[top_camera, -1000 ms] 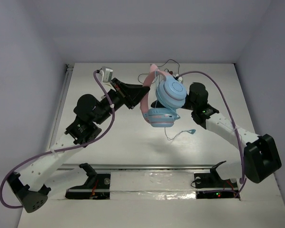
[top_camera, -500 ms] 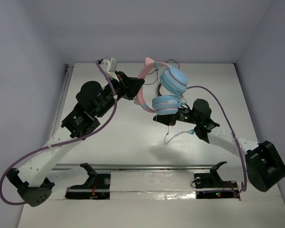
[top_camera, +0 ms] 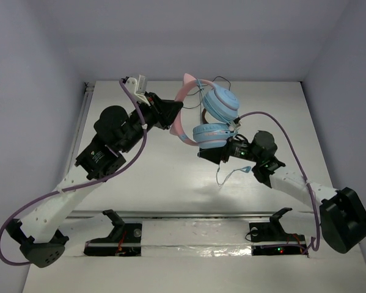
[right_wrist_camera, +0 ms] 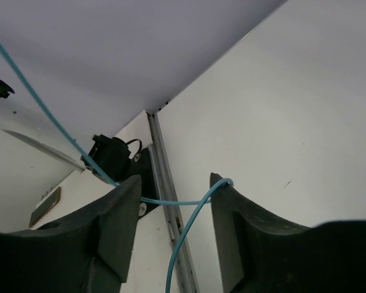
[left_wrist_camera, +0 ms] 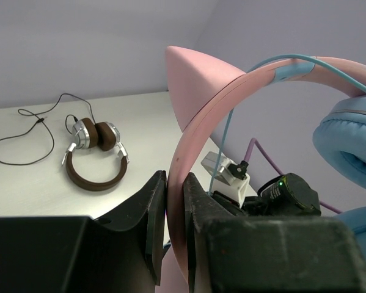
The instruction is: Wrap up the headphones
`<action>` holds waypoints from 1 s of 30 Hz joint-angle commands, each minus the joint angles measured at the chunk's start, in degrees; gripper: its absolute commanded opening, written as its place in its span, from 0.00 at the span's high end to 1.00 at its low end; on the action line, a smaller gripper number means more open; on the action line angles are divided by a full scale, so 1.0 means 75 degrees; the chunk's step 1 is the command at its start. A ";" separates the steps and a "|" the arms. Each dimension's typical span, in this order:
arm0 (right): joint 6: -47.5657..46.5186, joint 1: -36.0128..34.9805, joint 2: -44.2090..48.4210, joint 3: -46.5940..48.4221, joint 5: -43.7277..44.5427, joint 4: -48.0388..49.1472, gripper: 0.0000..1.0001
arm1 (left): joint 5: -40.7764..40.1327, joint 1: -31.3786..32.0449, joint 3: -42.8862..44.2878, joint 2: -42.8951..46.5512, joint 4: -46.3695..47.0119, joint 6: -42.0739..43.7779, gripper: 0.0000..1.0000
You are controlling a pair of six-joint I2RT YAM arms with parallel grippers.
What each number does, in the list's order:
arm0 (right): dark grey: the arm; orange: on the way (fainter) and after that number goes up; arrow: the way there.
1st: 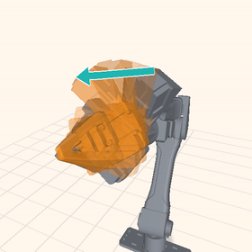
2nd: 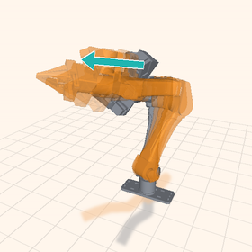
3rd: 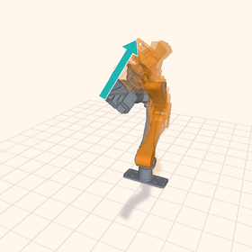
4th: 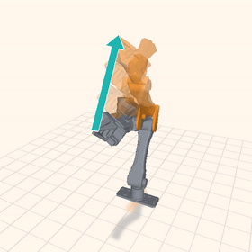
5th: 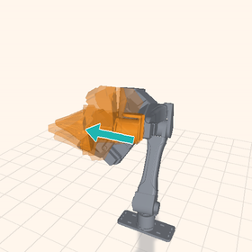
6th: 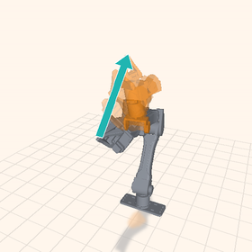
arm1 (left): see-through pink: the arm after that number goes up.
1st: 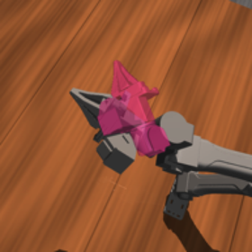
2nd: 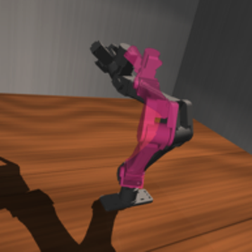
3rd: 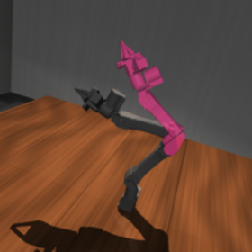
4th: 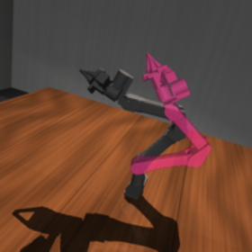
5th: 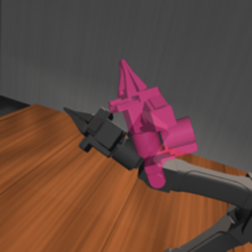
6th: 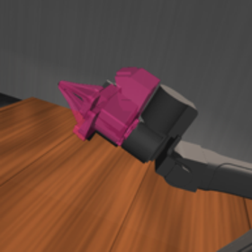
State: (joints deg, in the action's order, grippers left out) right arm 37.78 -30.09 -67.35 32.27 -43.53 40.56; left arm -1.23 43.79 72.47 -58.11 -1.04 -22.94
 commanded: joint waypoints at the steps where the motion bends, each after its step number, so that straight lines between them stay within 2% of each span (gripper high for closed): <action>1: -0.0010 -0.0031 0.0038 0.0045 -0.0149 0.0429 0.45 | 0.0118 0.0021 0.0415 0.0224 0.0936 -0.0176 1.00; 2: -0.0022 -0.0031 0.0085 0.0056 -0.0115 0.0371 0.39 | 0.0118 0.0021 0.0486 0.0213 0.0889 -0.0141 1.00; 3: -0.0056 -0.0031 0.0167 0.0080 -0.0033 0.0196 0.27 | 0.0095 0.0021 0.0498 0.0224 0.0854 -0.0083 1.00; 7: -0.0138 -0.0031 0.0624 0.0301 0.0155 -0.0320 0.19 | 0.0047 0.0021 0.0580 0.0248 0.0736 0.0023 1.00; 9: -0.0406 -0.0031 0.0905 0.0396 0.0529 -0.0964 0.19 | -0.0034 0.0021 0.0604 0.0271 0.0607 0.0023 1.00; 11: -0.0548 -0.0031 0.1034 0.0431 0.0880 -0.1292 0.23 | -0.0069 0.0021 0.0650 0.0283 0.0538 0.0070 1.00; 14: -0.0643 -0.0031 0.1000 0.0338 0.0847 -0.1552 0.27 | -0.0105 0.0021 0.0778 0.0224 0.0490 0.0105 1.00; 19: -0.0760 -0.0031 0.0648 0.0244 0.1326 -0.1400 0.21 | 0.0094 0.0021 0.1013 0.0084 0.0432 0.0059 1.00; 22: -0.0994 -0.0031 0.0660 0.0244 0.2051 -0.1656 0.21 | 0.0106 0.0021 0.1201 0.0013 0.0291 0.0059 1.00; 24: -0.1111 -0.0031 0.0718 0.0244 0.2533 -0.1995 0.25 | 0.0106 0.0021 0.1295 0.0013 0.0244 0.0093 1.00; 27: -0.1053 -0.0031 0.0765 0.0127 0.2943 -0.2079 0.47 | 0.0083 0.0021 0.1365 0.0002 0.0185 0.0117 1.00; 29: -0.1041 -0.0031 0.0672 0.0056 0.3305 -0.2068 0.48 | 0.0129 0.0021 0.1342 -0.0022 0.0197 0.0117 1.00; 30: -0.1076 -0.0031 0.0474 0.0080 0.3331 -0.1998 0.44 | 0.0129 0.0021 0.1330 -0.0022 0.0209 0.0106 1.00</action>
State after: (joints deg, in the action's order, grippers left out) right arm 30.98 -30.09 -63.05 33.10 -23.70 24.86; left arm -0.73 43.79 79.35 -58.67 -4.60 -21.04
